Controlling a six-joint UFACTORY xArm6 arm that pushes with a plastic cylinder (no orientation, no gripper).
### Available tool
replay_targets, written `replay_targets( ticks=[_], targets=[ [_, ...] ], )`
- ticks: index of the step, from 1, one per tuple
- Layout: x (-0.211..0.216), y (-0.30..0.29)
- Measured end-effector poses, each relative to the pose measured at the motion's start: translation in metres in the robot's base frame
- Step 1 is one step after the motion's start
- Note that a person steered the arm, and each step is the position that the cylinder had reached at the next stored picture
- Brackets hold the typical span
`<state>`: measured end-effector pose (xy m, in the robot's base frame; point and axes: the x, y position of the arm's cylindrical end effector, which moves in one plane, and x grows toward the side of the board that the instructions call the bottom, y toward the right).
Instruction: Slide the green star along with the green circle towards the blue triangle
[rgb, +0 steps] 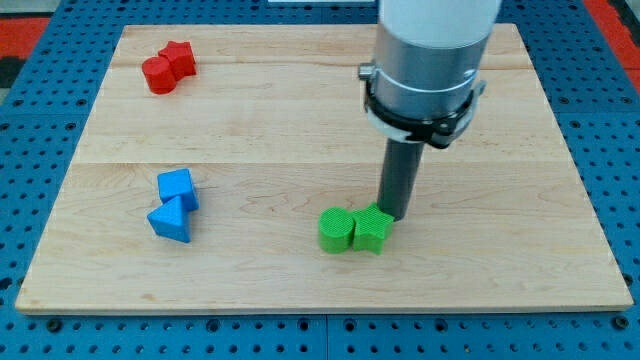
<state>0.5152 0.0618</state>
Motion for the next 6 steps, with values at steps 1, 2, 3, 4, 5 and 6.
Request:
replay_targets(
  ticks=[1, 2, 3, 4, 5, 6],
  targets=[
    [0.004, -0.020],
    [0.005, 0.018],
    [0.016, 0.038],
    [0.029, 0.022],
    [0.043, 0.002],
    [0.046, -0.015]
  ],
)
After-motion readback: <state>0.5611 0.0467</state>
